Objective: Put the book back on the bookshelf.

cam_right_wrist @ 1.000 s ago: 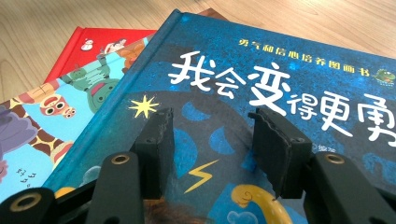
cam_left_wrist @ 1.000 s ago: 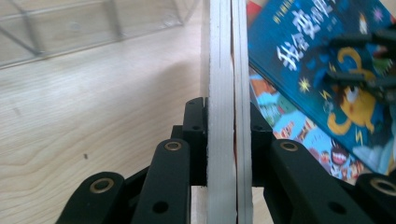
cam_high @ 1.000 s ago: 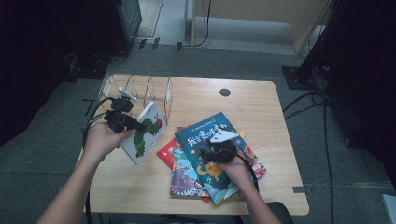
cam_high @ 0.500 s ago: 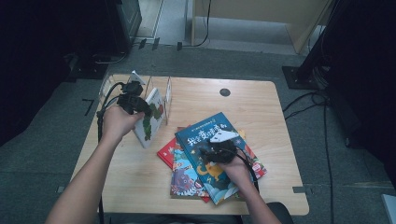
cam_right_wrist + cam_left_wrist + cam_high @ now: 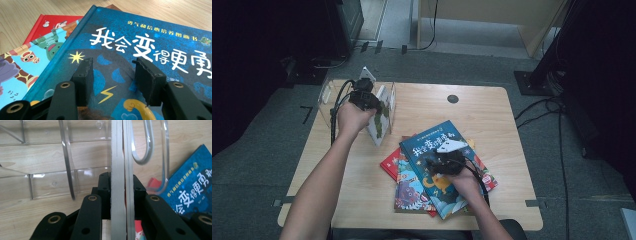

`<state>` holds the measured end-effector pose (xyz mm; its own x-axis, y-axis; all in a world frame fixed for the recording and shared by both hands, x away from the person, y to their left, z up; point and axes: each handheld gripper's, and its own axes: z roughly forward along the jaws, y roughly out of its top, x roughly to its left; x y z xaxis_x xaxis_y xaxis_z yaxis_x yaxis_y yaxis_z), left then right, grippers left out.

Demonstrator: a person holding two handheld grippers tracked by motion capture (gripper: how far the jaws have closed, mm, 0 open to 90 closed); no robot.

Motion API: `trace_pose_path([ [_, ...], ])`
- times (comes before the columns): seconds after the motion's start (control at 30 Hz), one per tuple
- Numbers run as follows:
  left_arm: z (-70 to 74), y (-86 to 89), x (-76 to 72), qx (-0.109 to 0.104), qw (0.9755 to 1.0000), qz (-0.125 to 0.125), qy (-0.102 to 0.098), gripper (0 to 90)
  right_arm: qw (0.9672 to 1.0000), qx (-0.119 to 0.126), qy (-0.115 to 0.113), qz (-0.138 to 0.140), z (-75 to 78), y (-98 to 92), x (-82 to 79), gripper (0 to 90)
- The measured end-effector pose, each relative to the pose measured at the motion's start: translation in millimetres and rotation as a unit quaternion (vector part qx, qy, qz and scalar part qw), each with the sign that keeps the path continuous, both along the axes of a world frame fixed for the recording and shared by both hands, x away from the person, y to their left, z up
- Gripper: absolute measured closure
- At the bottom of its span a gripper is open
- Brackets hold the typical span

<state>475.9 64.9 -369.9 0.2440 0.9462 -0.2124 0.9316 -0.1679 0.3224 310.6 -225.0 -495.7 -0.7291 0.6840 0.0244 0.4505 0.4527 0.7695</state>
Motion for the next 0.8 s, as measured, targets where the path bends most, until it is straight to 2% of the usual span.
trace_pose_path([
  [0.1,-3.9,-2.7,6.5,0.005,1.0,0.004,0.0,76.6,1.0,0.0,0.0,0.0,0.0,0.0,-0.1,49.5],
  [0.3,-8.4,-5.7,16.0,-0.002,0.9999,0.014,-0.004,76.5,1.0,0.001,0.0,-0.002,-0.1,0.0,-0.1,50.3],
  [0.4,-11.2,-5.2,19.2,-0.003,0.9999,0.016,0.001,76.5,1.0,0.001,0.0,-0.002,-0.1,0.0,-0.1,50.3],
  [0.67,-17.0,-8.1,24.3,0.001,0.9998,0.017,-0.005,75.8,1.0,0.0,0.0,-0.002,-0.1,-0.1,-0.2,50.4],
  [0.8,-16.9,-6.5,25.2,-0.006,0.9998,0.018,-0.006,74.1,1.0,0.001,0.0,-0.002,-0.1,0.0,-0.2,50.4],
])
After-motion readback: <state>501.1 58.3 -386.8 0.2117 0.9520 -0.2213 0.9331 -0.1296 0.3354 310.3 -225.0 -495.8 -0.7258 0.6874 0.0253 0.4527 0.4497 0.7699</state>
